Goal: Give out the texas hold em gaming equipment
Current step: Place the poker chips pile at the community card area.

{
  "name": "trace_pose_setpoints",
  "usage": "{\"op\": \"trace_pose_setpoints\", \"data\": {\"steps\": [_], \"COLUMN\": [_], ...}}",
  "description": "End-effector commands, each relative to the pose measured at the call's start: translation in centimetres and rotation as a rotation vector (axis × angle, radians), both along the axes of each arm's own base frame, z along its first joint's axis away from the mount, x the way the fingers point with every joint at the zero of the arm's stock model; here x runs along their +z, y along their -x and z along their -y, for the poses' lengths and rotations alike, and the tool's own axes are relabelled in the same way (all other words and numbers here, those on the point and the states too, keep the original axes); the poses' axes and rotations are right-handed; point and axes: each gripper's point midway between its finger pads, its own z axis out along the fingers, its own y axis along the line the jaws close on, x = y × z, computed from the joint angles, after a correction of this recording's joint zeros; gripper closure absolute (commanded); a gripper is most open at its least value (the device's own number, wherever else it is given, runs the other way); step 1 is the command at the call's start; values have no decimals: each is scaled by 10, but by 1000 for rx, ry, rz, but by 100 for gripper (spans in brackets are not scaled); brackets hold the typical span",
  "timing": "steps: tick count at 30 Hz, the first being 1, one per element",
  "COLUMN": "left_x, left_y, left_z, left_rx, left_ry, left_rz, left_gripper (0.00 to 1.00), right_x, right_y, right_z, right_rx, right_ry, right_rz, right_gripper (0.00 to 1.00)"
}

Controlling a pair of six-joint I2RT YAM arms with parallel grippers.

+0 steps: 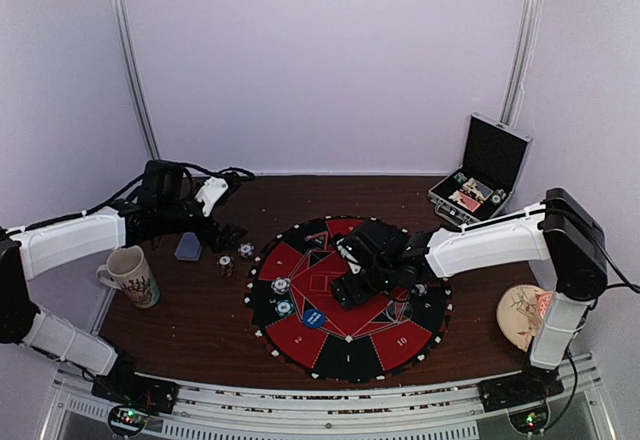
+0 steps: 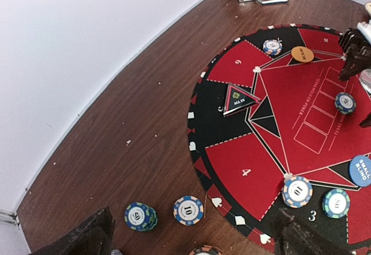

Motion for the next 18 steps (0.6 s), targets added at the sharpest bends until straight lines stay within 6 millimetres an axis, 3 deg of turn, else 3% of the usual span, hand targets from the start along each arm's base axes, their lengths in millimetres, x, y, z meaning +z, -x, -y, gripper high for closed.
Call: {"op": "trace_pose_setpoints", "data": {"steps": [1, 18], "left_x": [32, 32], "left_y": [3, 8], "left_z": [2, 1], "left_rx": [-23, -31], "left_ry": [71, 91], "left_rz": [135, 158], "left_gripper": [2, 2], "right_x": [-14, -39], "right_y": [1, -1], "right_z": [0, 15], "right_rx": [0, -36], "right_ry": [27, 59], "right_rz": [-26, -52], "right_gripper": [10, 16]}}
